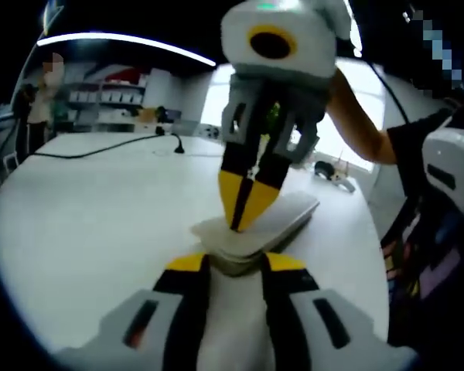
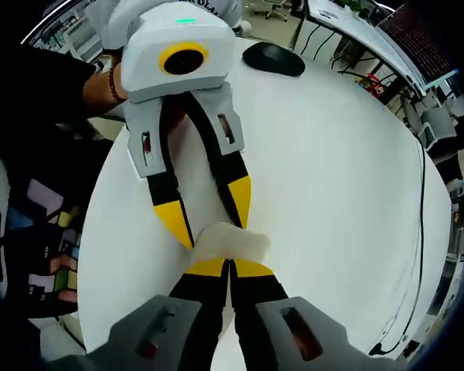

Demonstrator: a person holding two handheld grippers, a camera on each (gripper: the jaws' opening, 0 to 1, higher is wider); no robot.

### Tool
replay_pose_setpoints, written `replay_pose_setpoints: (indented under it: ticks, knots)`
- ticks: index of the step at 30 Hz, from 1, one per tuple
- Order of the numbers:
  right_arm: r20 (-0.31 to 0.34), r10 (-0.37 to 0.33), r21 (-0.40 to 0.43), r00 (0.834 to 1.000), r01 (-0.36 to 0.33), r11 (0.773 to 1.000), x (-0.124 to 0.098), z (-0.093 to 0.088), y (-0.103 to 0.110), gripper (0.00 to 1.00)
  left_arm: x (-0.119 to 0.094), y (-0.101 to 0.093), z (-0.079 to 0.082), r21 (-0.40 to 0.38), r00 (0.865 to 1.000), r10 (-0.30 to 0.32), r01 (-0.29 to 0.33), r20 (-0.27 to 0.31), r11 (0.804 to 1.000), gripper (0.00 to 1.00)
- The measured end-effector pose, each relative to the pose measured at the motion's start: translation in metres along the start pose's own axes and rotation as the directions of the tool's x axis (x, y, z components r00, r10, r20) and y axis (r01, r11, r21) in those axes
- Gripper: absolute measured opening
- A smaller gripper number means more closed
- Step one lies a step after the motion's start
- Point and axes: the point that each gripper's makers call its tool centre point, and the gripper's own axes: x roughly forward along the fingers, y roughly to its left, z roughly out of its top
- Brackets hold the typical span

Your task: Arrange the utensils inside the cutlery case until each visible utensil rests in its matching compartment.

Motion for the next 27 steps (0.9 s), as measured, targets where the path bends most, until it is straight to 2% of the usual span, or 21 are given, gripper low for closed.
replay_pose_setpoints:
  ticks: [5, 6, 12, 14, 16, 19, 21, 24, 26, 27]
  knots:
    - [-0.042, -0.007, -0.003, 0.999, 0.006, 1.000, 0.004, -0.001, 0.005, 0.00, -0.001, -0.003, -0.002, 0.021, 1.000, -0.004, 0.004, 0.001, 1.000, 0.30]
    - [-0.041, -0.006, -0.031, 0.999, 0.005, 1.000, 0.009, -0.001, 0.006, 0.00, -0.002, -0.003, -0.002, 0.022, 1.000, -0.004, 0.004, 0.003, 1.000, 0.30]
    - [-0.028, 0.004, -0.003, 1.000, -0.005, 1.000, 0.011, 0.000, 0.007, 0.00, -0.002, -0.002, 0.001, 0.006, 1.000, -0.009, 0.009, 0.015, 1.000, 0.31]
    - [-0.038, 0.042, 0.014, 0.998, -0.041, 0.999, 0.012, 0.001, 0.008, 0.00, -0.002, -0.002, 0.001, 0.003, 1.000, -0.006, 0.006, 0.017, 1.000, 0.30]
    - [-0.056, 0.063, 0.069, 0.996, -0.059, 0.996, 0.012, 0.001, 0.008, 0.00, -0.002, -0.002, 0.001, 0.005, 1.000, -0.002, 0.002, 0.017, 1.000, 0.31]
    - [-0.040, 0.056, 0.015, 0.998, -0.056, 0.998, 0.011, 0.003, 0.008, 0.00, -0.002, -0.002, 0.001, 0.008, 1.000, 0.005, -0.005, 0.019, 1.000, 0.30]
    - [-0.023, 0.079, 0.051, 0.997, -0.078, 0.996, 0.010, 0.003, 0.007, 0.00, -0.001, -0.001, 0.001, 0.009, 1.000, 0.010, -0.010, 0.021, 1.000, 0.31]
    - [-0.025, 0.086, 0.060, 0.996, -0.084, 0.995, 0.009, 0.003, 0.006, 0.00, 0.000, -0.002, 0.002, 0.002, 1.000, 0.017, -0.017, 0.016, 1.000, 0.33]
    - [-0.031, 0.097, 0.110, 0.995, -0.093, 0.990, 0.008, 0.004, 0.007, 0.00, 0.000, -0.003, 0.002, 0.013, 1.000, 0.025, -0.025, 0.009, 1.000, 0.32]
    - [-0.027, 0.085, 0.096, 0.996, -0.082, 0.992, 0.007, 0.004, 0.008, 0.00, -0.001, -0.003, 0.002, 0.016, 1.000, 0.027, -0.027, 0.007, 0.999, 0.32]
